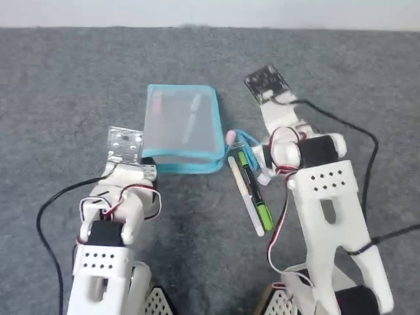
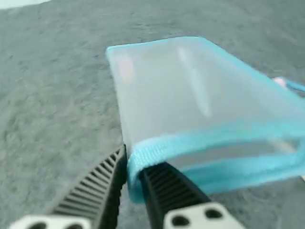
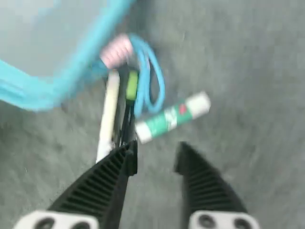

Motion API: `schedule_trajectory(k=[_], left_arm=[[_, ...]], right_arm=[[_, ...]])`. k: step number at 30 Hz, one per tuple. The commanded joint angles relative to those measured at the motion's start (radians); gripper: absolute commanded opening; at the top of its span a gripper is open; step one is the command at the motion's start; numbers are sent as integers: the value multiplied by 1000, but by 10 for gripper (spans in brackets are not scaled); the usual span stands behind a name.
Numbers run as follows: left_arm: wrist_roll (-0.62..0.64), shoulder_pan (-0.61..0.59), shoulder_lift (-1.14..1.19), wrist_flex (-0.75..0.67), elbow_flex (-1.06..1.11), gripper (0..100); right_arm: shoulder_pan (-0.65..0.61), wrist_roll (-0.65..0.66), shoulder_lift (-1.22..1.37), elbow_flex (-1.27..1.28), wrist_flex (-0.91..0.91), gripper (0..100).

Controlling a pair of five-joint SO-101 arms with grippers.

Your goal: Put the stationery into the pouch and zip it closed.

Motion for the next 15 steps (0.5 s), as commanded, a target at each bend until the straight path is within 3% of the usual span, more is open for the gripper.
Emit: schedule_trajectory(k=[1,7,15], left_arm=[[55,-57,-23,-18,-47,11],[54,-58,-23,-18,-47,11],[52,-57,-23,-18,-47,11]], right_arm=[[70,-87,36,135,-77,85],[74,-275,225,138,-166,178],[76,-514,490,-18,-236,184]])
